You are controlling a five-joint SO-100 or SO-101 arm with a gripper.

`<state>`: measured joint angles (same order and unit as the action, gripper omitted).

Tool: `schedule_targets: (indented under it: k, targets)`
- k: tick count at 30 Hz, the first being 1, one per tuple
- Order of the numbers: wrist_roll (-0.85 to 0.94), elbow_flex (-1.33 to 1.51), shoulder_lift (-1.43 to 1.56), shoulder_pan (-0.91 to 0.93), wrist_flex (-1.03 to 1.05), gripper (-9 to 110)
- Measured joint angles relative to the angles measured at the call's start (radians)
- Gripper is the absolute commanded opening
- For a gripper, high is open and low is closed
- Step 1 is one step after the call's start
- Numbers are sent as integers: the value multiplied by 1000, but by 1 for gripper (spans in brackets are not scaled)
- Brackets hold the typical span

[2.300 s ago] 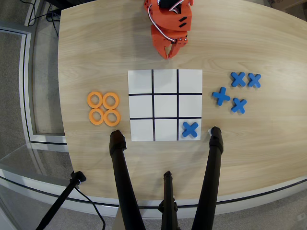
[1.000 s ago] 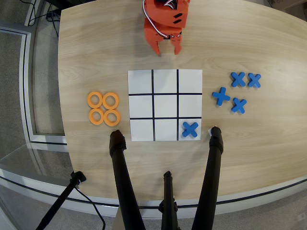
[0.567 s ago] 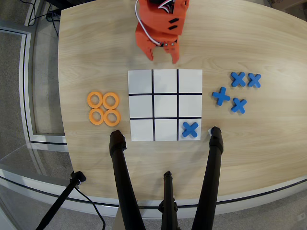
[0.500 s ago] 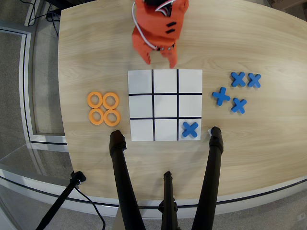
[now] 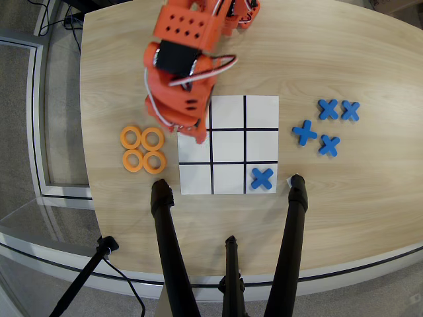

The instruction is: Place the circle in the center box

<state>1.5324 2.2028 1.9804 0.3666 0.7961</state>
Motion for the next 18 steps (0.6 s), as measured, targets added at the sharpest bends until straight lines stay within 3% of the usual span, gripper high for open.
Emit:
schedule_targets:
  k: [9, 18]
  targets:
    - [0, -268, -316, 84, 0, 23]
    - [3, -364, -485, 143, -9, 23]
